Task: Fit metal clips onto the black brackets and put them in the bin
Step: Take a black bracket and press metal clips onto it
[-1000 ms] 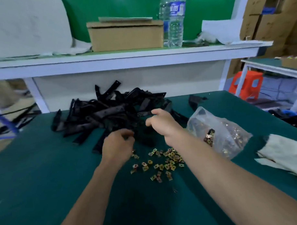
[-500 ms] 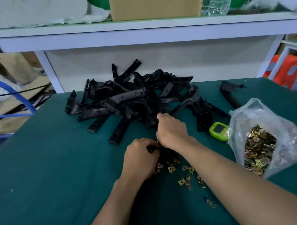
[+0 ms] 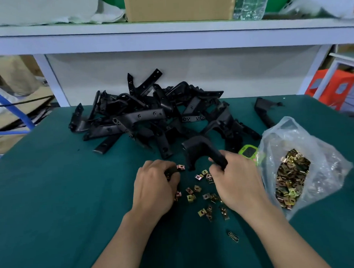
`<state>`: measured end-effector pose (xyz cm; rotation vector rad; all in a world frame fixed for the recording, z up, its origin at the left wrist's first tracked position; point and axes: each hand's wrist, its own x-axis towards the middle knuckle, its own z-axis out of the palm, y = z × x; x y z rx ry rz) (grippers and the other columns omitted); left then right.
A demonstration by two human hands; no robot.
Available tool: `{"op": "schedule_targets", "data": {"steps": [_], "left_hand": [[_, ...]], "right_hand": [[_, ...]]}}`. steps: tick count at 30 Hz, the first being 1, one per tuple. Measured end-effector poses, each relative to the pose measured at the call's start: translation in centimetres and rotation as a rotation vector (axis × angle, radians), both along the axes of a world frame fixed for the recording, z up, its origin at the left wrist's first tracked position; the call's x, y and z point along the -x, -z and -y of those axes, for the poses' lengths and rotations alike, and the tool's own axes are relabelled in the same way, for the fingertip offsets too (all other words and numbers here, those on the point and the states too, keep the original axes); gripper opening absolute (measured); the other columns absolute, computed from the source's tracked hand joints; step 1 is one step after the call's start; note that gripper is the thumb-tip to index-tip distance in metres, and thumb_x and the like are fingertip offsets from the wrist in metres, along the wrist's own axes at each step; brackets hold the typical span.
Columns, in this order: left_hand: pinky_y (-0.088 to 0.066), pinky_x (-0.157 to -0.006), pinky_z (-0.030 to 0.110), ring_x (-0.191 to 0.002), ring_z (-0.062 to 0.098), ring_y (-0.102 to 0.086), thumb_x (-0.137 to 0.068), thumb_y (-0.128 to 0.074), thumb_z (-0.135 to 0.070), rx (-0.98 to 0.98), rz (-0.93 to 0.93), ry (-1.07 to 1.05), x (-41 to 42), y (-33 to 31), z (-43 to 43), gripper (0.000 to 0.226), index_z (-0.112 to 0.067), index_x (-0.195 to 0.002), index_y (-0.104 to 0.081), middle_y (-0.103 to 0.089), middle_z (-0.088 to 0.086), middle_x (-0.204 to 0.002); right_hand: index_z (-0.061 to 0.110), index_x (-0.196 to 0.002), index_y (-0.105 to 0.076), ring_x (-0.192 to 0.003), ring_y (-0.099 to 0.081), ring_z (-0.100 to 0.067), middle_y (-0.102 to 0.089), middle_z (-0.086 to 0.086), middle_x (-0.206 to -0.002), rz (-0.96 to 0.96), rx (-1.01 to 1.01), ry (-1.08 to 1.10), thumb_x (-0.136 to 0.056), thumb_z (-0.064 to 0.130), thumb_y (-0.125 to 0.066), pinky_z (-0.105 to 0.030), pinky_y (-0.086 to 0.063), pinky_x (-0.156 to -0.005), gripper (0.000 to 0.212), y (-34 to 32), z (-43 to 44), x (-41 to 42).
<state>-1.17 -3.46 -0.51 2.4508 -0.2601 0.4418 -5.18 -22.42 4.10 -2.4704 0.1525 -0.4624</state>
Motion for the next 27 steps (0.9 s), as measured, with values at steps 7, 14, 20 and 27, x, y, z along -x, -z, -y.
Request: {"op": "schedule_targets", "data": {"steps": [7, 14, 20, 27], "left_hand": [[-0.034, -0.103, 0.020, -0.119, 0.001, -0.047, -0.085, -0.070, -0.041, -0.073, 0.039, 0.202, 2.3, -0.6, 2.3, 0.033, -0.032, -0.117, -0.071, -0.066, -0.020, -0.122], [-0.041, -0.087, 0.028, -0.089, 0.012, -0.052, -0.087, -0.077, -0.021, -0.104, 0.020, 0.249, 2.6, -0.1, 3.5, 0.011, -0.024, -0.098, -0.075, -0.057, -0.017, -0.087], [-0.037, -0.073, 0.016, -0.081, 0.002, -0.048, -0.090, -0.073, -0.011, 0.026, -0.063, 0.217, 2.5, -0.2, 3.1, 0.032, -0.036, -0.081, -0.055, -0.051, -0.021, -0.082], [-0.043, -0.070, 0.002, -0.087, -0.009, -0.063, -0.094, -0.071, -0.013, 0.439, -0.125, 0.092, 2.5, -0.9, 2.3, 0.024, -0.036, -0.091, -0.075, -0.069, -0.025, -0.086]], "right_hand": [[0.039, -0.102, -0.040, -0.050, -0.057, -0.007, -0.061, 0.008, -0.055, -0.028, -0.045, 0.059, -0.083, 0.035, -0.067, -0.032, -0.042, -0.046, 0.033, 0.8, 1.3, 0.2], [0.037, -0.110, -0.036, -0.055, -0.055, -0.012, -0.058, 0.009, -0.065, -0.076, 0.100, 0.059, -0.090, 0.026, -0.060, -0.030, -0.030, -0.047, 0.033, 1.7, 1.4, 0.0], [0.029, -0.108, -0.043, -0.056, -0.049, -0.014, -0.054, 0.008, -0.069, -0.118, 0.247, 0.024, -0.087, 0.013, -0.057, -0.030, -0.026, -0.046, 0.030, 2.4, 1.2, -0.2], [0.029, -0.110, -0.041, -0.055, -0.044, -0.015, -0.057, 0.007, -0.078, -0.096, 0.281, 0.020, -0.085, 0.012, -0.056, -0.034, -0.026, -0.048, 0.034, 2.6, 0.9, 0.3]]}}
